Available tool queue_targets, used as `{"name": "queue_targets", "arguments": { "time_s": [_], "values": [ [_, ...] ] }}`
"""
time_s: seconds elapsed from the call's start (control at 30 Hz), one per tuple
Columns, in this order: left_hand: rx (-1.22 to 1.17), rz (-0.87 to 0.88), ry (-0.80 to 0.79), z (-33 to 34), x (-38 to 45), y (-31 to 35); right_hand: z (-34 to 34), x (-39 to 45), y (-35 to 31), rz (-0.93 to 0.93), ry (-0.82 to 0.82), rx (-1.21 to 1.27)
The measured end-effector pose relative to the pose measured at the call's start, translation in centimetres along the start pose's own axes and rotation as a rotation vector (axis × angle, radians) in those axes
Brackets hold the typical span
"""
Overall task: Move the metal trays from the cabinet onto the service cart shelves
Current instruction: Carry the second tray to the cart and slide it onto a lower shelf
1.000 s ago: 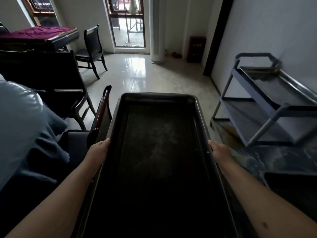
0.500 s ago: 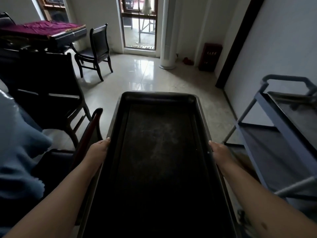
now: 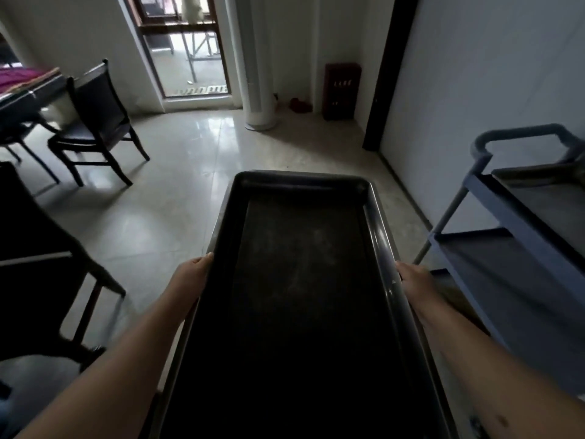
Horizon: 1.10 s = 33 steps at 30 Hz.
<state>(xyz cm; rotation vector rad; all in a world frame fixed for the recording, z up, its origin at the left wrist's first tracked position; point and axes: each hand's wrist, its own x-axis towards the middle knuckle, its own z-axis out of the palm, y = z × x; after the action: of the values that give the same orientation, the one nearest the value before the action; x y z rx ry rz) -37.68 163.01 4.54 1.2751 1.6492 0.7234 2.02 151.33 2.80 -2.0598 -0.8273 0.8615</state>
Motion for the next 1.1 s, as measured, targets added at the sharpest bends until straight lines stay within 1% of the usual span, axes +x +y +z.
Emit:
{"name": "queue_targets", "arguments": {
  "time_s": [0.13,0.2,0.33,0.43,0.57,0.63,0.77,0.83,0.87,0.97,1.03,1.1],
  "values": [
    [-0.003,0.028,0.025,2.3,8.5,5.3,-0.2,8.7,-3.9,0.012,0.024,0.037],
    [-0.005,0.021,0.008,3.2,11.7,7.6,-0.7,12.1,-5.5,0.014,0.045,0.035],
    [0.019,0.04,-0.064,6.5,17.3,9.7,-1.5,16.5,-6.8,0.072,0.096,0.048],
    [0.086,0.05,-0.135,9.4,21.7,11.3,-1.6,18.5,-6.7,0.131,0.159,0.072],
    [0.162,0.118,-0.267,13.7,28.5,15.3,-1.6,20.2,-6.6,0.19,0.325,0.133],
    [0.204,0.17,-0.363,15.6,31.9,18.2,-1.3,20.2,-6.7,0.233,0.417,0.153],
    [0.283,0.263,-0.594,19.6,36.3,23.7,-0.5,18.5,-6.3,0.362,0.626,0.291],
    [0.317,0.284,-0.698,22.2,37.3,24.8,0.1,16.6,-5.3,0.444,0.679,0.237],
    [0.349,0.297,-0.756,23.5,37.4,25.0,0.4,15.5,-4.7,0.481,0.728,0.224],
    [0.458,0.338,-0.915,27.9,36.4,24.8,1.3,11.5,-3.3,0.564,0.906,0.385],
    [0.495,0.362,-1.003,30.6,34.6,24.6,1.8,8.4,-2.5,0.678,0.97,0.458],
    [0.535,0.439,-1.078,33.4,32.3,24.7,2.3,5.3,-1.6,0.756,1.055,0.523]
  ]
}}
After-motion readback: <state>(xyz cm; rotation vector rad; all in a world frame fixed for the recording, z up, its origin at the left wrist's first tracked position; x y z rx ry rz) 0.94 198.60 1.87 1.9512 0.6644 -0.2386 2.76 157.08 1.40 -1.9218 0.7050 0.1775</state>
